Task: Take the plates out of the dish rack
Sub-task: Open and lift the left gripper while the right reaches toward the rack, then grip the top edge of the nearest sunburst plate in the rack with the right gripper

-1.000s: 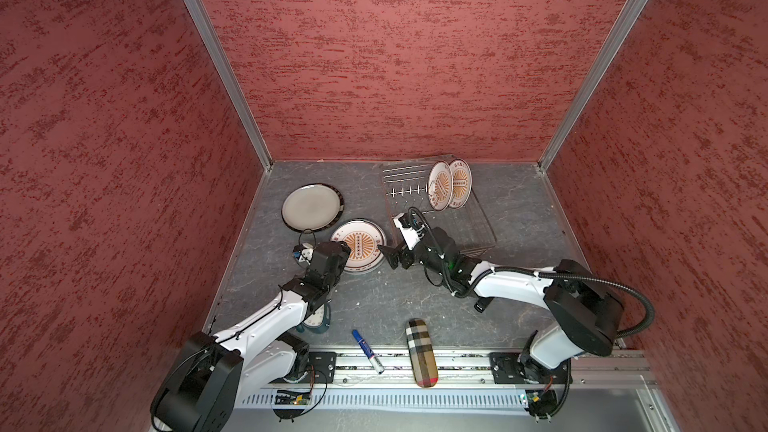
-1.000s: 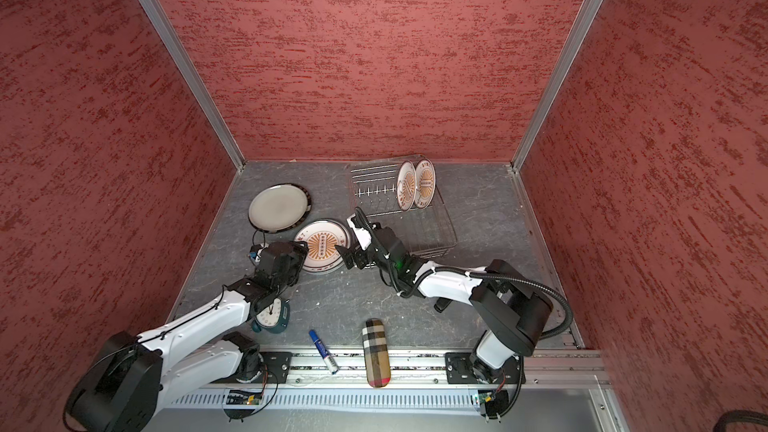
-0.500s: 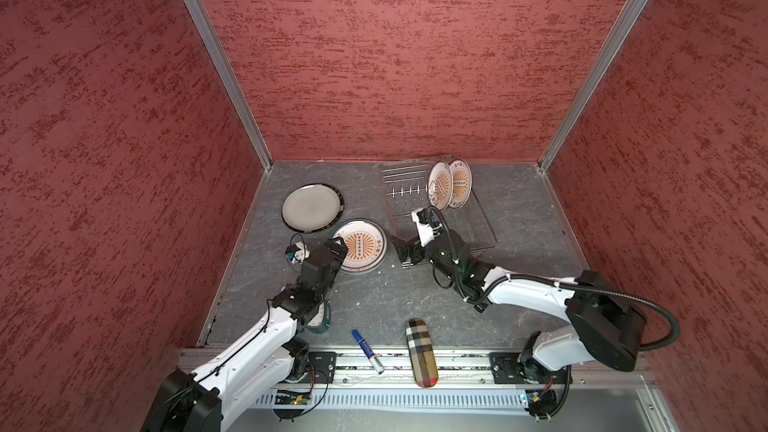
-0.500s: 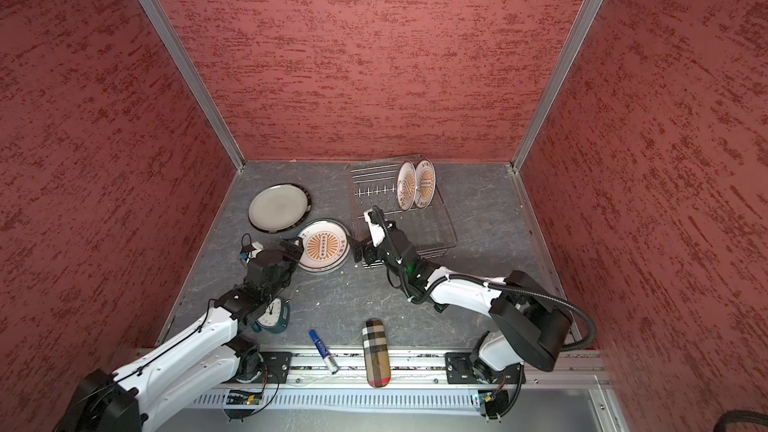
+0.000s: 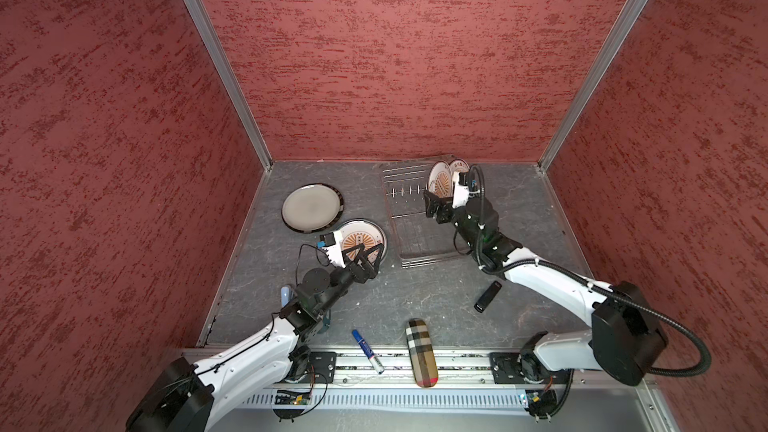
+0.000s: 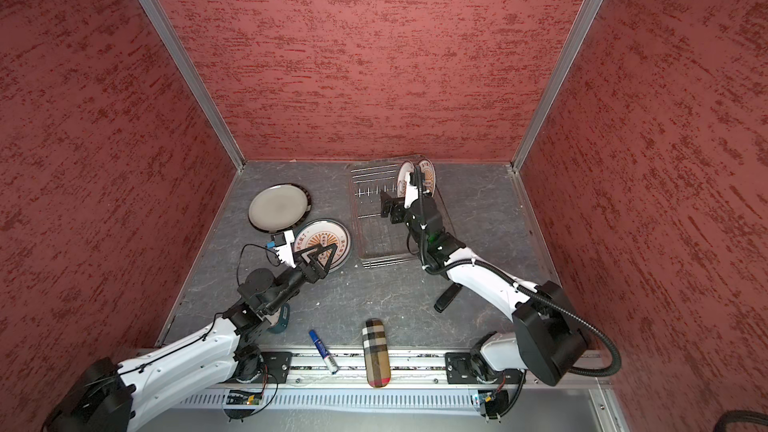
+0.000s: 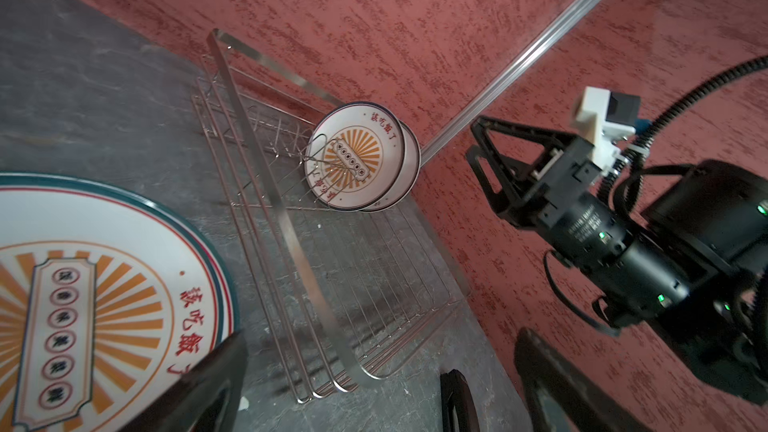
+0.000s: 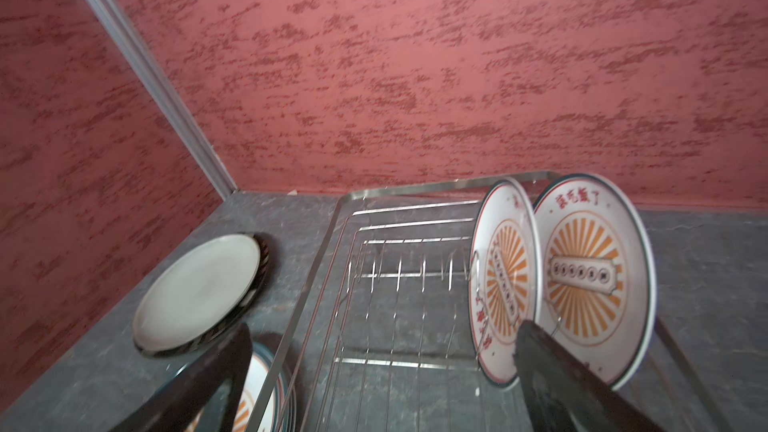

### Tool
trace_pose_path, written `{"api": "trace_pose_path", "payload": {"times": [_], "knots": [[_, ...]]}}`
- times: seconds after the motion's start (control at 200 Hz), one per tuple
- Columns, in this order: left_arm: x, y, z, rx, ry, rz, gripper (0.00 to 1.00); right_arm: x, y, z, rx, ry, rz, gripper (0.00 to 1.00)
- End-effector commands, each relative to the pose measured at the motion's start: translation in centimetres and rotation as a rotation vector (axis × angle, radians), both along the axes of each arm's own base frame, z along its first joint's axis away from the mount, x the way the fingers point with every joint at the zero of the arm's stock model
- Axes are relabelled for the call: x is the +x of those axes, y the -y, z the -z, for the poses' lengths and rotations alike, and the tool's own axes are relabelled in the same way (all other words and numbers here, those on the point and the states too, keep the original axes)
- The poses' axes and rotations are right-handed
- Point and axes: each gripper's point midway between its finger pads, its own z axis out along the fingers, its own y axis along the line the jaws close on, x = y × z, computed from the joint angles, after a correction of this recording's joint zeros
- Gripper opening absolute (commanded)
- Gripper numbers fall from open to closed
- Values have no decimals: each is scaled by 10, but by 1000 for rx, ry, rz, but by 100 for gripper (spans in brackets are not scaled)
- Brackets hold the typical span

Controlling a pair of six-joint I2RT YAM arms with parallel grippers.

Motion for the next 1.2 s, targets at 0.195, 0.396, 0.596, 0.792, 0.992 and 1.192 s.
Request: {"api": "trace_pose_path", "payload": {"times": [0.195,0.396,0.596,0.792,0.992,1.192], "knots": [[-15,45,-20,34,166,253,100,66,34,25,-70,-144,192,96],[-11,49,-14,46,147,261,99,97,52,46,-127,-219,276,86],[-8,40,-12,48,144,208,99,115,59,60,-210,-254,330,58],[-8,40,-13,59,143,204,100,124,64,68,-259,-272,373,42],[-6,42,-12,63,136,206,99,130,63,74,-275,-269,376,28],[-5,44,-10,66,130,210,99,135,60,81,-300,-272,367,22]]}}
